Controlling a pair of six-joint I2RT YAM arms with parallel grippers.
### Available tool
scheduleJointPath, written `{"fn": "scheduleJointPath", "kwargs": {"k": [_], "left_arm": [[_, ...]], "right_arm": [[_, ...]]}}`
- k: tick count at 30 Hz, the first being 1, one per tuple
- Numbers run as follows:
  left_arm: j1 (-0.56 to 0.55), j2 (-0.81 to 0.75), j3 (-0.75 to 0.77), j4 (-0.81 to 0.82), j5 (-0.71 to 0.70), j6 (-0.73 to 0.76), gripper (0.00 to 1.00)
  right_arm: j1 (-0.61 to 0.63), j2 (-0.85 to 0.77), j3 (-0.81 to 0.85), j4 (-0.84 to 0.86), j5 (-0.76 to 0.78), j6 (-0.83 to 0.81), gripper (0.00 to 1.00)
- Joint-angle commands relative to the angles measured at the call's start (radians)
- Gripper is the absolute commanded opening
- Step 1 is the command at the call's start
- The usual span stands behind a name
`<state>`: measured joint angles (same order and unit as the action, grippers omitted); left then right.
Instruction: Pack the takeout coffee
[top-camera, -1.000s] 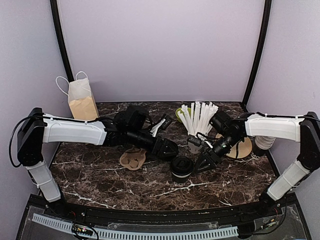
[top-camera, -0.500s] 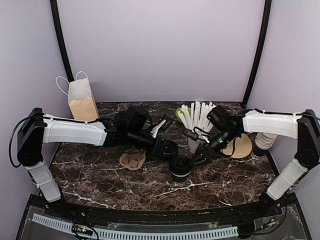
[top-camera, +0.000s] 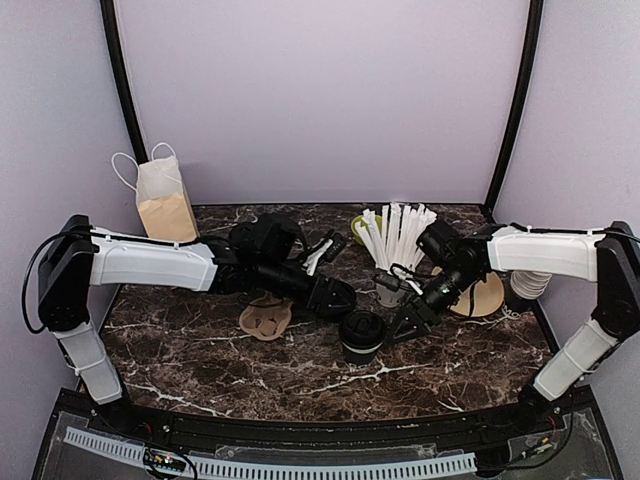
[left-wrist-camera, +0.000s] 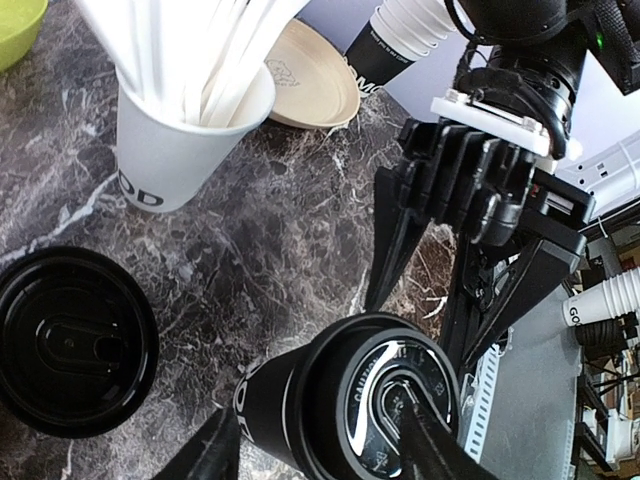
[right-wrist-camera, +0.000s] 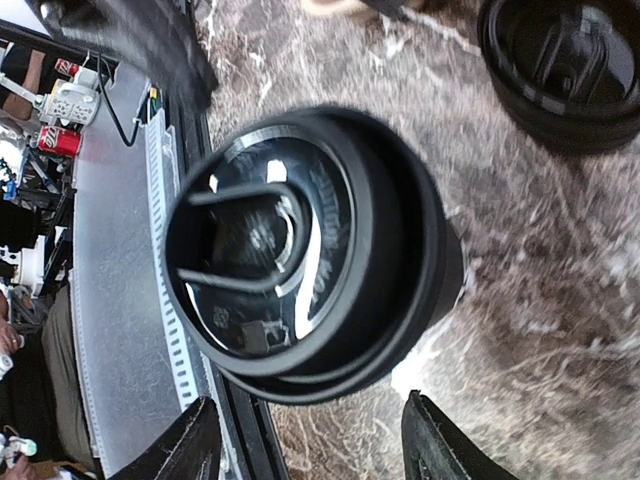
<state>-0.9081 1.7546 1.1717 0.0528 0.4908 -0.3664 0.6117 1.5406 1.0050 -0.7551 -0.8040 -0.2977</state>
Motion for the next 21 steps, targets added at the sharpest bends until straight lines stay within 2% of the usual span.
{"fn": "scheduleJointPath", "kwargs": {"k": [1,11,21], "left_arm": [[-0.005,0.01,0.001,0.015,0.032,-0.017,0.55],[-0.016,0.029,-0.008,0.012,0.067,-0.021,0.54],[-0.021,0.045,-0.015,-0.042,0.061,0.003,0.4]], "right_arm": [[-0.003,-0.008,-0.015,-0.003,-0.036,0.013,0.62],[-0.004,0.065,0.048,-0.018,-0.091,0.027,0.62],[-0.004,0.12,0.063,-0.015,-0.111,0.048,0.57]]}}
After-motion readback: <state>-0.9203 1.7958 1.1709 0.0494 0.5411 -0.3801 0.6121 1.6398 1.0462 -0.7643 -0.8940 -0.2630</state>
